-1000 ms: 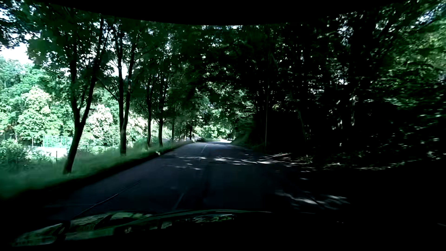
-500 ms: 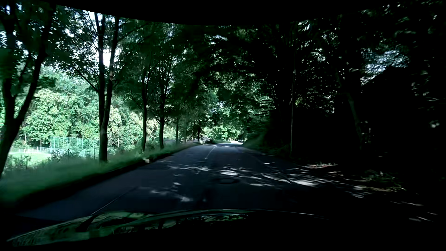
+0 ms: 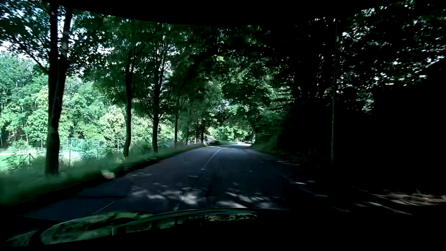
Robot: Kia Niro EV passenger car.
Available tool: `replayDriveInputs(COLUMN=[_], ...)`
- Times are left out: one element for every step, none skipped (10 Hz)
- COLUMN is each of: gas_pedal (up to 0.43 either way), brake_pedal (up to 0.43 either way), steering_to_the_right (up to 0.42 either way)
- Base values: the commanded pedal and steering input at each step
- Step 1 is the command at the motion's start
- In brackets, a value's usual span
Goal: Follow the waypoints while adhering to traffic rules and regulations
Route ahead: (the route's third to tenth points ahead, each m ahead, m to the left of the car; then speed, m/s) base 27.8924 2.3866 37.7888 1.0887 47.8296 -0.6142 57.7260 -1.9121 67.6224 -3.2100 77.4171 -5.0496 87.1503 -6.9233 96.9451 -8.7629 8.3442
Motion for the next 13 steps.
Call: replayDriveInputs(gas_pedal=[0.067,0.067,0.067,0.067,0.067,0.067,0.067,0.067,0.067,0.067,0.067,0.067,0.067], brake_pedal=[0.000,0.000,0.000,0.000,0.000,0.000,0.000,0.000,0.000,0.000,0.000,0.000,0.000], steering_to_the_right=[-0.022,-0.019,-0.018,-0.017,-0.017,-0.017,-0.017,-0.017,-0.015,-0.010,-0.014,-0.010,-0.001])
